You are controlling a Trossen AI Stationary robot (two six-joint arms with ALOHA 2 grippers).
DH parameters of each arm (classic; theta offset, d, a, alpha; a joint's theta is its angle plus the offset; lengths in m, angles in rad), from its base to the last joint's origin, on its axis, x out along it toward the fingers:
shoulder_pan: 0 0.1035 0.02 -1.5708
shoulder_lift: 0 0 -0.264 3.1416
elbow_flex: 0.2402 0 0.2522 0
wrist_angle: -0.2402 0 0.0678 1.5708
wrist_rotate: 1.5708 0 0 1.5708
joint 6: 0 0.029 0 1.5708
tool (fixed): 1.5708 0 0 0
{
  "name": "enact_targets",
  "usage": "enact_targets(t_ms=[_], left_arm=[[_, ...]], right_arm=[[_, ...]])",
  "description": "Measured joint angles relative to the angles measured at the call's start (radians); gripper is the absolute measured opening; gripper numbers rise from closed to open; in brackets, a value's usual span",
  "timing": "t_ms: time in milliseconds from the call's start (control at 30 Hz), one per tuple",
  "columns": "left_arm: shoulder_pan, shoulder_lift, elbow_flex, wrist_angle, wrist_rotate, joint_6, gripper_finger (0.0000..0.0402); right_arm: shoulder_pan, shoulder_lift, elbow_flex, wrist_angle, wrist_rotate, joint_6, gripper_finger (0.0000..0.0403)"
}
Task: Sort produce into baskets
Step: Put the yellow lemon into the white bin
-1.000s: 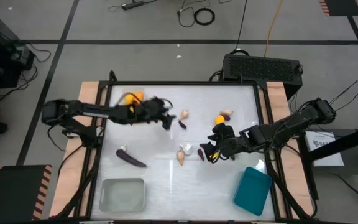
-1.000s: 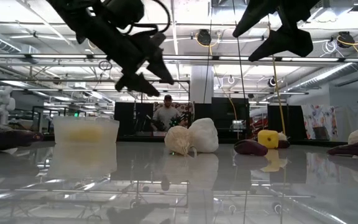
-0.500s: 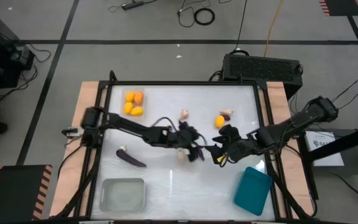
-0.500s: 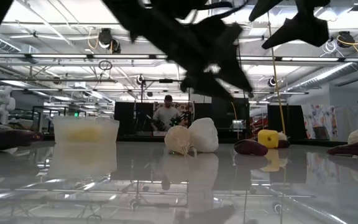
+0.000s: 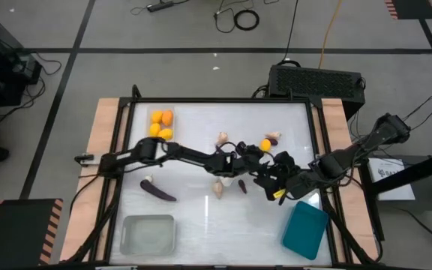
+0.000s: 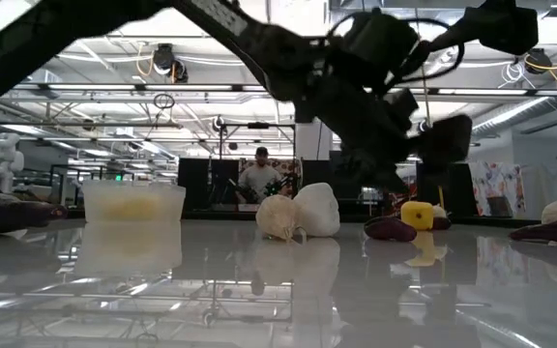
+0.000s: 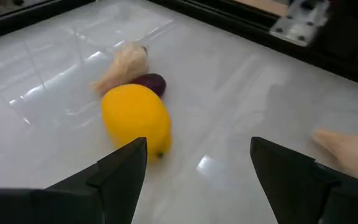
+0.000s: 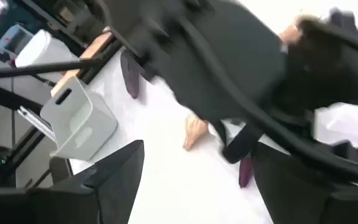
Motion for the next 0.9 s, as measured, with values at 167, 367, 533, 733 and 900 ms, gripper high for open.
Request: enact_targets(t_ms=[167, 367, 533, 733, 900], left_arm=[[0.023, 0.035, 0.052, 0.009, -0.059, 0.001, 0.029], [0.056, 0.043, 0.052, 0.058, -0.07, 0.026, 0.029], [0.069, 0.041, 0.052, 0.056, -0.051, 0.051, 0.029], [0.086, 0.041, 0.052, 0.052, -0.001, 0.012, 0.029], [0.1, 0.041, 0.052, 0.056, 0.017, -0.062, 0.029]], right_arm=[[0.0, -0.068, -0.001, -0.021, 0.095, 0.001, 0.0285], [-0.002, -0.175, 0.002, -0.118, 0.229, 0.003, 0.0285], [-0.02, -0.252, 0.002, -0.251, 0.277, 0.062, 0.0285], [-0.046, -0.299, 0.002, -0.276, 0.276, 0.065, 0.0285], [-0.055, -0.301, 0.002, -0.277, 0.27, 0.062, 0.0285]])
